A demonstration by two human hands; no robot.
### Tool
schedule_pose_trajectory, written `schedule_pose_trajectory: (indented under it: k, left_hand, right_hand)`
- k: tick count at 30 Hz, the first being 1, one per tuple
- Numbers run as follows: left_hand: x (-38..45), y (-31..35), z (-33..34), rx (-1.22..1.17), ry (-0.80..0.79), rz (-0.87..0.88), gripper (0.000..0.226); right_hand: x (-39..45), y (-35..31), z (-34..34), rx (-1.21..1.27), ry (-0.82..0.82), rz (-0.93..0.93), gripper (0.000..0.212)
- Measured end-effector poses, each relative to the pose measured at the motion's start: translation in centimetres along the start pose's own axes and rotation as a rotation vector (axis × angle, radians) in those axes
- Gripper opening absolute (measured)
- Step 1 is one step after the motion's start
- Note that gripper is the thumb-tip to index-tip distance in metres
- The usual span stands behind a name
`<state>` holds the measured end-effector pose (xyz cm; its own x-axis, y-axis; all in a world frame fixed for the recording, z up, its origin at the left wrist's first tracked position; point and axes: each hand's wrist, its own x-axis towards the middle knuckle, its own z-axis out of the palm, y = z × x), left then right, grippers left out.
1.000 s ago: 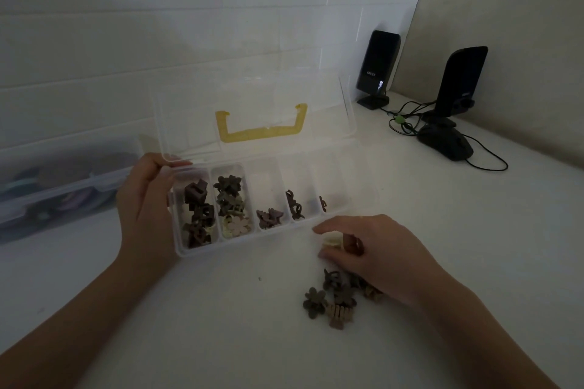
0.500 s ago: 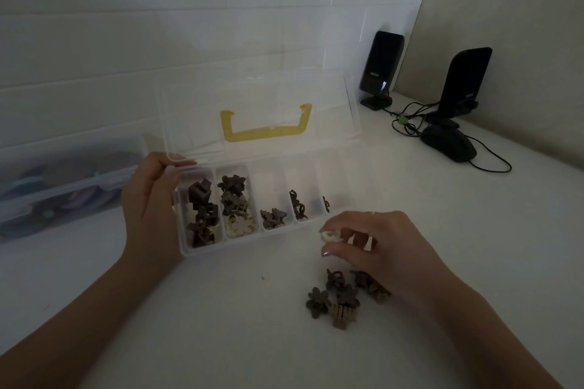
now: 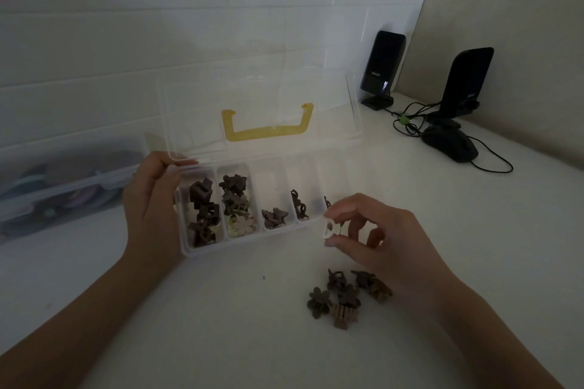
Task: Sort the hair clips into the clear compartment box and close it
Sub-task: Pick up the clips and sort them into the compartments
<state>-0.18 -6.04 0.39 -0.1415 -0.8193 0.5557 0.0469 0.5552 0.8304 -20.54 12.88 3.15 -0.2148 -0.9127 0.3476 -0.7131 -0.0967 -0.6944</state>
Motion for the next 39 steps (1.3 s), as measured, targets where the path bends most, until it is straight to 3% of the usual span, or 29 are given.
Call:
schedule_pose_trajectory:
  k: [6, 12, 19, 29, 39]
  left_hand:
    - [0.0, 0.2, 0.1, -0.006, 0.000, 0.009, 0.020]
    - [0.0, 0.5, 0.0, 0.026, 0.004, 0.026, 0.021]
    - [-0.1, 0.6, 0.0, -0.019, -0.003, 0.008, 0.022]
    - [-0.2, 0.7, 0.2, -0.021, -0.004, -0.011, 0.020]
    - [-0.4, 0.8, -0.1, -0.044, 0.001, -0.050, 0.023]
  right_hand:
    - [0.8, -1.5, 0.6, -0.013, 0.048, -0.155, 0.023]
    - [3.5, -5.4, 1.8, -0.125, -0.017, -0.350, 0.028]
    - [4.7, -2.0, 1.7, 0.088, 0.078, -0.102, 0.027]
    - [4.5, 1.8, -3.3, -0.080, 0.274, 0.013, 0.026]
    - [4.3, 1.7, -2.8, -0.087, 0.150, -0.043, 0.026]
